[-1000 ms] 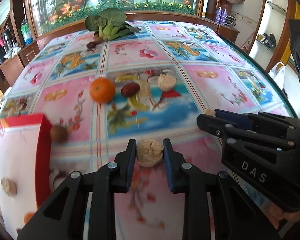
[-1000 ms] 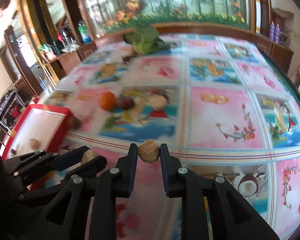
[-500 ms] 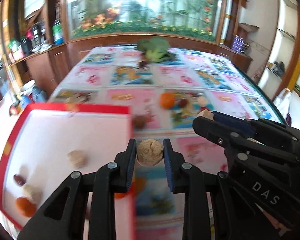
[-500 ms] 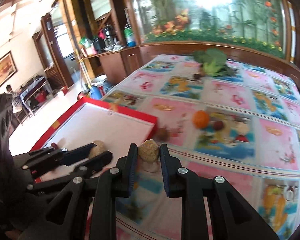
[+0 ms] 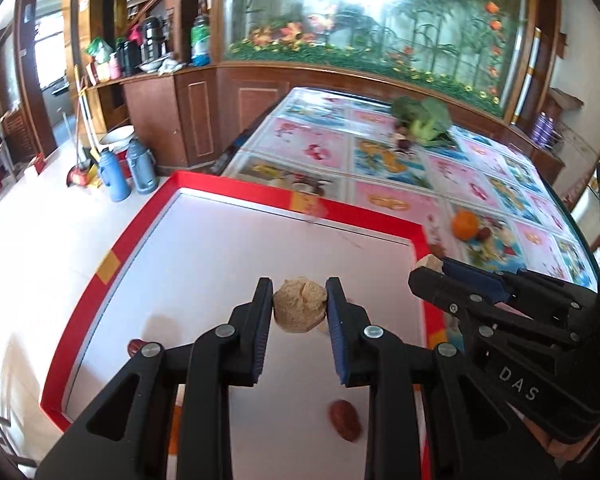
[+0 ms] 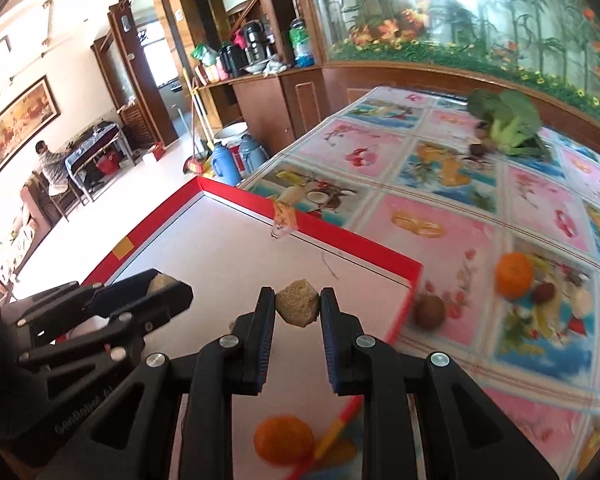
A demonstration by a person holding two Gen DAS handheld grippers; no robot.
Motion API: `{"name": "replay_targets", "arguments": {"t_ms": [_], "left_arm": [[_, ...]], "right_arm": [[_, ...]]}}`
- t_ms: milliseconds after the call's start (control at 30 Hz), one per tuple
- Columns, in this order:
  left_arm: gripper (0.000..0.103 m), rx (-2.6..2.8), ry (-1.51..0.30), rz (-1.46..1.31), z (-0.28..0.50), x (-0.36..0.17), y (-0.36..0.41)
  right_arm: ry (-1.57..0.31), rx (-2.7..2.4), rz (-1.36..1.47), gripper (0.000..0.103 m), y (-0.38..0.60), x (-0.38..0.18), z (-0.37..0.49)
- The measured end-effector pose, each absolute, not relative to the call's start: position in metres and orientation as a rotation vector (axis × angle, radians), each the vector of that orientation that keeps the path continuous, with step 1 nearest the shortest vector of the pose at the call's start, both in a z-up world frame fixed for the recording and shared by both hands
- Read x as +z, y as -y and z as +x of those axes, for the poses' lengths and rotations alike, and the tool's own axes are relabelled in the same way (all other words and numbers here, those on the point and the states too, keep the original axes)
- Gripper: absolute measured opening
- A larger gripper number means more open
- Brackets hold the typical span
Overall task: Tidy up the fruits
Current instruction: 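Carry both beige cakes over the tray and open both tools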
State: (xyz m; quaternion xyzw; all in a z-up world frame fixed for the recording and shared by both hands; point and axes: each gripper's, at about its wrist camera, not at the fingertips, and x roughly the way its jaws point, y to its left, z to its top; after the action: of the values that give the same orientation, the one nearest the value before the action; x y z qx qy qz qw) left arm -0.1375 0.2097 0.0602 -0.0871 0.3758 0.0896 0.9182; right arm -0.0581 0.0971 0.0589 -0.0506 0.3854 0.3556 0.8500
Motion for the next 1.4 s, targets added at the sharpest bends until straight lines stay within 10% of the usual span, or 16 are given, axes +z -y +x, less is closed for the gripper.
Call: {"name": "replay_targets", "arguments": {"t_ms": [1267,1400], "left_arm": [[0.030,0.414,-0.950,-0.207,-0.092,0.026,-0.243],[0.056,0.466,-0.958,-0.212,-0.093,0.025,-0.239]], "right_arm": [[-0.955,0.782,-0.107,0.031,-0.106,0.033,-0.033],[-0.937,0.821,-0.042,0.037,-0.094,0.044,-0.032]]}}
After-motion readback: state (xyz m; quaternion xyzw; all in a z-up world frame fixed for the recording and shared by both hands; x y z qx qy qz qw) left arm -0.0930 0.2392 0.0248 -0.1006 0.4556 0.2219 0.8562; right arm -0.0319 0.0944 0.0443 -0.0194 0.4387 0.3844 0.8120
